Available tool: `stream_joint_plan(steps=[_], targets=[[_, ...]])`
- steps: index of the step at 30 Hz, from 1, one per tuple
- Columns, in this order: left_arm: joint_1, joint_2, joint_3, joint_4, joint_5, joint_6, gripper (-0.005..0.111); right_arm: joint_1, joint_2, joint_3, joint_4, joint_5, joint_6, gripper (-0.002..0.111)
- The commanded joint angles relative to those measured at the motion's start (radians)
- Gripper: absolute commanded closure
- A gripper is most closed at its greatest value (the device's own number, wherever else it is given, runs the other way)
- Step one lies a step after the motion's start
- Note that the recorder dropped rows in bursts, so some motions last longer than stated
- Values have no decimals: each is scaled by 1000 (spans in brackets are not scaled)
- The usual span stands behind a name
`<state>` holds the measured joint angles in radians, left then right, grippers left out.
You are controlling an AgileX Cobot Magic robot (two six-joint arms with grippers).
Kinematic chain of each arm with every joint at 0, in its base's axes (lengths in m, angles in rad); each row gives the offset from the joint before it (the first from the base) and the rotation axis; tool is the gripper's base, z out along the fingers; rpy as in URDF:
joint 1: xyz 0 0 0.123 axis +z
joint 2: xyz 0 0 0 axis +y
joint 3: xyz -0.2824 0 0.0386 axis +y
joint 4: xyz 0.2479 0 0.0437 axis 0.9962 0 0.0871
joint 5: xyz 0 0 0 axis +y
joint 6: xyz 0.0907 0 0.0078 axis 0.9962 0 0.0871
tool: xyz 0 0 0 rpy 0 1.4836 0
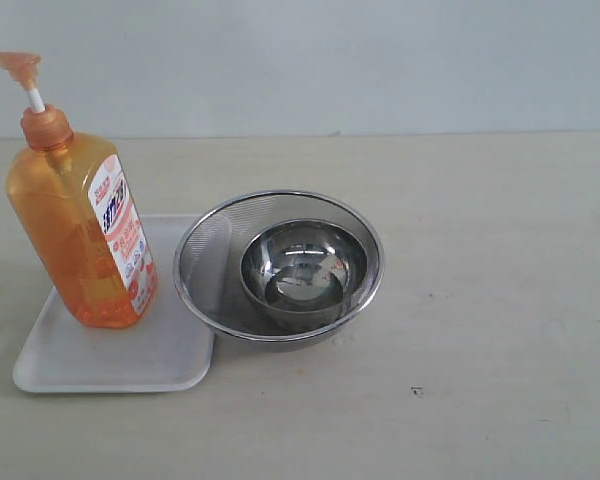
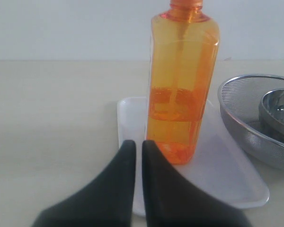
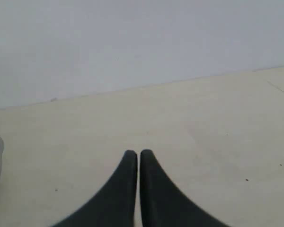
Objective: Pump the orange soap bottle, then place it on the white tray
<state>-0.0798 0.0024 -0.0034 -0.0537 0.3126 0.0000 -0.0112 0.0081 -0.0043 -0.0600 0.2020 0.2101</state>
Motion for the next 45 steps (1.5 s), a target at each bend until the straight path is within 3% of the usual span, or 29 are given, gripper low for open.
stream_joint_plan(steps=[1, 28, 45], targets=[[2, -2, 3, -9, -7, -6, 102, -8, -8, 4, 1, 89, -26, 108], [2, -2, 3, -9, -7, -6, 102, -8, -8, 4, 1, 131, -183, 108], [2, -2, 3, -9, -7, -6, 102, -8, -8, 4, 1, 131, -186, 108]])
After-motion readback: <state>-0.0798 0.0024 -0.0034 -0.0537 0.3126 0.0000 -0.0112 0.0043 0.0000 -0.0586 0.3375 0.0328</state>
